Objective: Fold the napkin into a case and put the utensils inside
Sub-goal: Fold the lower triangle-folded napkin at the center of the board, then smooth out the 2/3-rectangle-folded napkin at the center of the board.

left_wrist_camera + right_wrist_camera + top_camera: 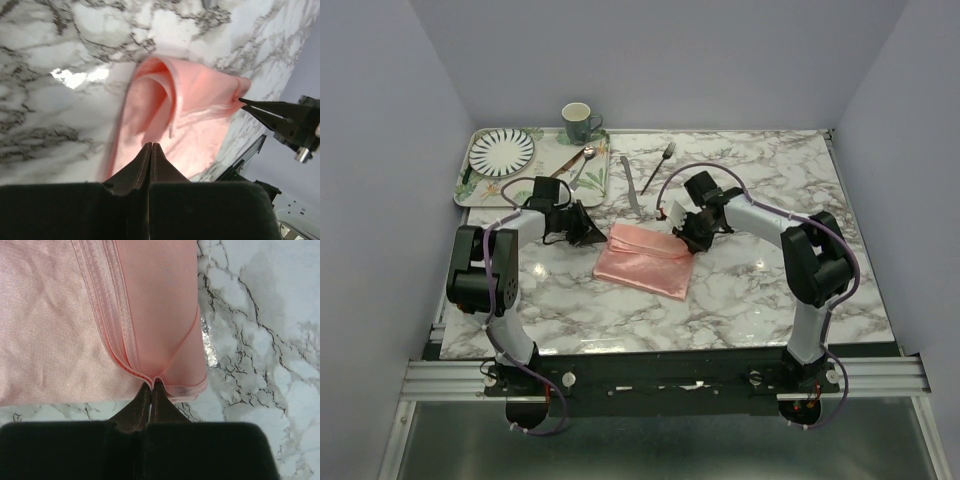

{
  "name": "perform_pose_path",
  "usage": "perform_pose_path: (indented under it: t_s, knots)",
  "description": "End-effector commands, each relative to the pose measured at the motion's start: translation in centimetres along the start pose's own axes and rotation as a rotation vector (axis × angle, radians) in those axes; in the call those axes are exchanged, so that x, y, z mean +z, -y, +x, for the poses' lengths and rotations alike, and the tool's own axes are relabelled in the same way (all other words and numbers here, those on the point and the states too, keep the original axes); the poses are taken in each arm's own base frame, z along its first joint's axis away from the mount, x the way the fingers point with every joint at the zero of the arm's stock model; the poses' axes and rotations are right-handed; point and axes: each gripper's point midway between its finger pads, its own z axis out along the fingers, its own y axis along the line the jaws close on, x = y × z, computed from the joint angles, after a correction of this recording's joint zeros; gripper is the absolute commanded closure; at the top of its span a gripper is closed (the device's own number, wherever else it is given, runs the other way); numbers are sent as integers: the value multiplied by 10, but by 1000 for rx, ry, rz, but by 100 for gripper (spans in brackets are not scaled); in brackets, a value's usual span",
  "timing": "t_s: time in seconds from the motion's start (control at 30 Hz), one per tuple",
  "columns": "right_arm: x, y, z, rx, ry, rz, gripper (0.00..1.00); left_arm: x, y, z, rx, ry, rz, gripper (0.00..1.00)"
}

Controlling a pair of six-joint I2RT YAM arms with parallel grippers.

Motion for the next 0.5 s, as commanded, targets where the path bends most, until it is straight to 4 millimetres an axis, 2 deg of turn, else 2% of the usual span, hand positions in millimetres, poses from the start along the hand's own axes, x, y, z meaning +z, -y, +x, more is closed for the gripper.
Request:
perform_pose_path:
  t_s: [0.0,0.17,0.3,0.47]
  knots:
    - [-5,-7,-4,51,-1,-49,99,-18,21,12,-52,37,54,93]
    - [-8,-12,-6,61,6,-69,99,-1,24,48,-56,-34,56,94]
    - [-13,-13,-10,67,16,-71,99,19,9,56,-60,-62,11,96]
    - [-20,-19,-18,64,35,-85,99,33,-6,58,-97,-70,-42,100]
